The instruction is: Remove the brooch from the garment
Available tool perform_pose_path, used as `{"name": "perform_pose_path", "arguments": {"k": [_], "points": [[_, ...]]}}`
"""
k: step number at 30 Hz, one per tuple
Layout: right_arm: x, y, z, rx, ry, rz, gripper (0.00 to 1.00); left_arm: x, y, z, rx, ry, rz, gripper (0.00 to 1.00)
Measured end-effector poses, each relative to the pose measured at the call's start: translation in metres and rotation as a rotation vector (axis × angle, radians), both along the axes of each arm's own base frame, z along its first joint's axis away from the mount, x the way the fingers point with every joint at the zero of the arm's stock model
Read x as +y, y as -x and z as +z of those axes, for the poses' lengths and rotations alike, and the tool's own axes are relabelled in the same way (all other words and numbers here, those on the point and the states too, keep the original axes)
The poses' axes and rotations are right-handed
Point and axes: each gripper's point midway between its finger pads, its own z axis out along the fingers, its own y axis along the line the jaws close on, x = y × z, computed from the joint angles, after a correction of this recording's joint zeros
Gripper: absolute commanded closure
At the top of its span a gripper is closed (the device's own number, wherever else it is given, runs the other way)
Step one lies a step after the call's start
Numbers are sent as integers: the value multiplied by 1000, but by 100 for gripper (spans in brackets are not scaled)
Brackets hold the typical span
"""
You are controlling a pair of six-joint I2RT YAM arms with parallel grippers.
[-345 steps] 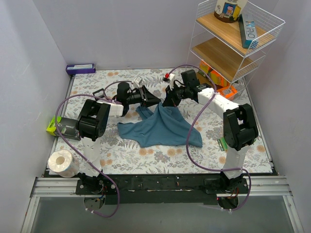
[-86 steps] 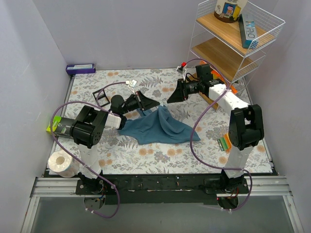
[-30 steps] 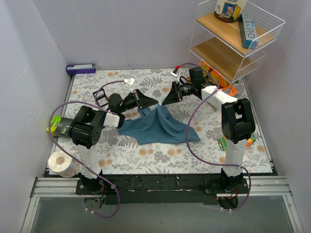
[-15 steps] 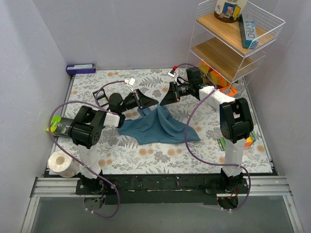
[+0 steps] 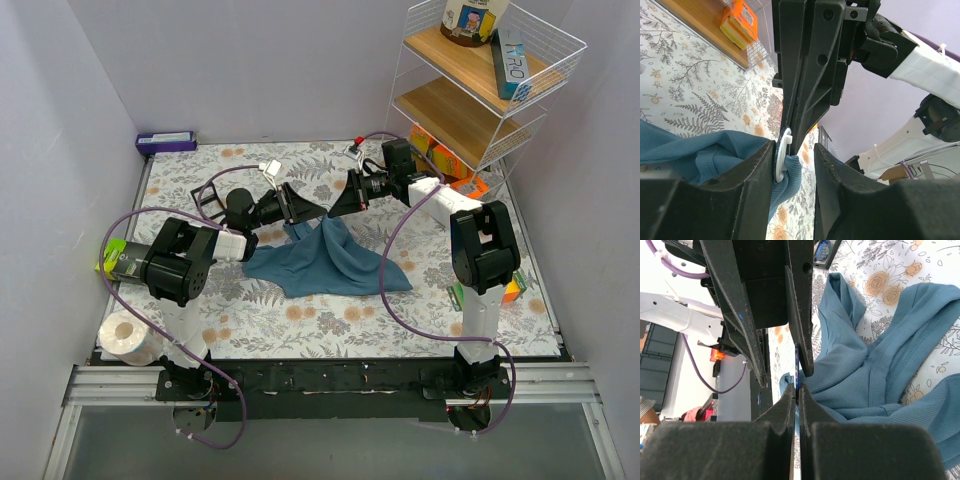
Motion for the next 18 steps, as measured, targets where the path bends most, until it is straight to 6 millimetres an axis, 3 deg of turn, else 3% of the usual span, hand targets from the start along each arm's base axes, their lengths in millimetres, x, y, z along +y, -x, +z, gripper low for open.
{"name": "perform_pose_path", "arguments": {"k": [8,18], "points": [[0,-2,-6,-3,30,-23,99,-2,-4,-13,15,-65,-19,84],[-2,-6,-9,-55,65,-52,99,-4,-10,-15,21,-104,-29,91]]}}
